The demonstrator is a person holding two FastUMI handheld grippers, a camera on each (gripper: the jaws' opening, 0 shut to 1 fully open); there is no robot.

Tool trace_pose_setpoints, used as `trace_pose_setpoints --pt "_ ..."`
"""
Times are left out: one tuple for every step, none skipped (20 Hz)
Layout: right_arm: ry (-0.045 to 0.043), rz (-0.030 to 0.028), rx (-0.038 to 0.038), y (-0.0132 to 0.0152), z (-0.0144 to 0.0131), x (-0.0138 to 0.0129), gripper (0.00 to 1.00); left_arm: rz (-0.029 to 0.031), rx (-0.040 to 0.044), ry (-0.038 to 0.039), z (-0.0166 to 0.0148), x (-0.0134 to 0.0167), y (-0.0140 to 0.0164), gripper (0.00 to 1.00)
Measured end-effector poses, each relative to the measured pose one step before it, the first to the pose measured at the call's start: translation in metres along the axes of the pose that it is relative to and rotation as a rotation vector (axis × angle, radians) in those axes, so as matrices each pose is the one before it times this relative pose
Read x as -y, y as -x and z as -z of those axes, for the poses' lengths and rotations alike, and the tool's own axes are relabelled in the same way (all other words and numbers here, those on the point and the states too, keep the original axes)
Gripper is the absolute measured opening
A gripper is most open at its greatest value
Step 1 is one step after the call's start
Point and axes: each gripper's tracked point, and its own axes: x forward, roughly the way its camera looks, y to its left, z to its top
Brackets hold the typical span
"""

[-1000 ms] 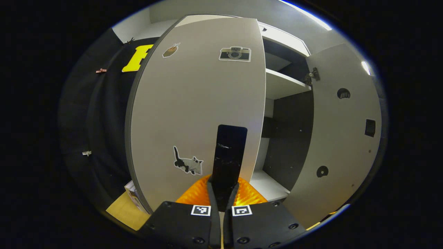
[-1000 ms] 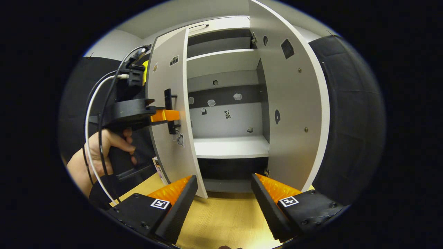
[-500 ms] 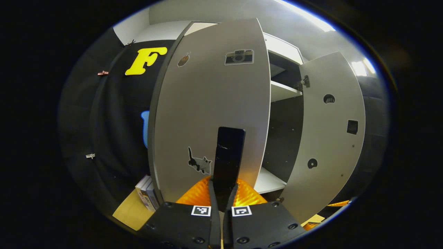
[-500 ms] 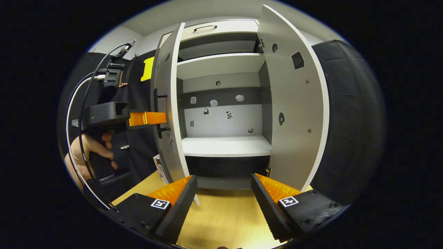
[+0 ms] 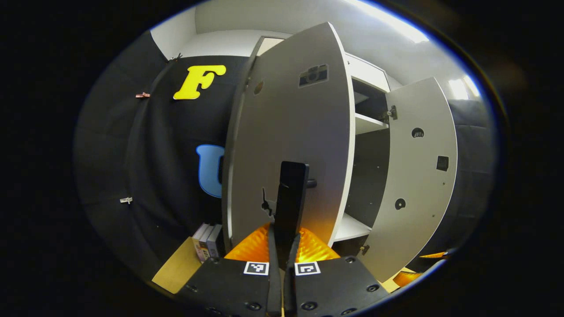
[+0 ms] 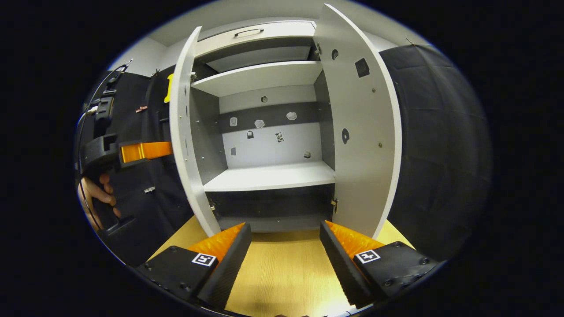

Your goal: Open the right door of the double-door shoe cabinet with the right hand, and open the left door with the left hand.

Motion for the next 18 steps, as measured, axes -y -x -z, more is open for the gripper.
trace_pose_setpoints --pt "-0.00119 0.01287 0.00915 0.00298 0.00036 0.00169 0.98 -0.00890 0.00563 -0.00034 -0.00197 -0.00421 0.00224 0.07" --pt "-0.00166 0.01117 0.00433 0.00235 0.00141 0.00204 0.98 -0.00166 0.00270 -0.00517 0.00000 -0.00394 0.00138 0.06" --pt "-0.00477 0.00723 -0.00023 0.00205 0.00253 0.00118 0.98 0.00225 0.00162 0.00371 0.00049 -0.00324 0.00211 0.06" --pt "-0.00736 0.00560 -0.00391 0.00227 0.00299 0.00002 0.98 0.00748 0.00374 0.00151 -0.00073 -0.00167 0.00151 0.07" --pt "-0.00891 0.00406 -0.00750 0.00243 0.00279 0.00047 0.98 0.00220 0.00438 0.00035 -0.00037 -0.00181 0.00127 0.07" --pt "-0.00834 0.00139 -0.00702 0.00234 0.00298 -0.00077 0.98 -0.00632 0.00480 -0.00097 -0.00112 -0.00182 0.00037 0.07" --pt "-0.00541 0.00175 0.00080 0.00311 0.00088 -0.00030 0.98 -0.01351 0.00335 -0.00268 -0.00003 -0.00243 0.00012 0.07" --pt "-0.00119 0.00178 0.00181 0.00266 0.00107 -0.00013 0.98 -0.01959 0.00207 -0.00488 -0.00057 -0.00375 0.00027 0.06" --pt "0.00468 0.00597 0.00009 0.00241 0.00175 0.00081 0.98 -0.02201 0.00446 -0.00637 -0.00163 -0.00979 0.00096 0.07" --pt "0.00594 0.00774 -0.00240 0.00191 0.00180 0.00204 0.98 -0.02527 0.00092 -0.00719 -0.00112 -0.01348 -0.00105 0.06" --pt "0.00212 0.00452 -0.00472 0.00178 0.00209 0.00053 0.98 -0.02912 -0.01720 0.00196 0.00233 -0.01600 -0.00048 0.05" --pt "-0.00164 0.00104 -0.00350 0.00175 0.00145 -0.00086 0.98 0.01349 0.00510 0.01261 -0.00344 -0.00922 -0.00191 0.03" --pt "-0.00076 0.00143 -0.00064 0.00138 0.00002 0.00028 0.98 0.05179 -0.02314 0.02896 0.00141 0.00652 0.00315 0.05" --pt "0.00444 0.00295 0.00258 0.00087 -0.00101 0.00151 0.98 0.02838 0.00288 0.03368 -0.00300 0.00602 0.00379 0.05" --pt "0.00908 0.00459 0.00219 0.00073 -0.00072 0.00003 0.98 -0.00164 -0.00450 0.00543 0.00309 -0.00219 -0.00143 0.05" --pt "0.00984 0.00532 0.00252 -0.00026 -0.00158 0.00048 0.98 -0.01182 0.01535 -0.02286 -0.00082 -0.00293 -0.00129 0.05" --pt "0.00484 0.00460 0.00384 -0.00068 -0.00276 0.00165 0.98 -0.01803 -0.00012 -0.03256 0.00215 -0.00551 -0.00021 0.05" --pt "-0.00052 0.00204 0.00537 -0.00015 -0.00341 0.00213 0.98 -0.02019 -0.00266 -0.02738 0.00187 -0.00218 0.00065 0.05"
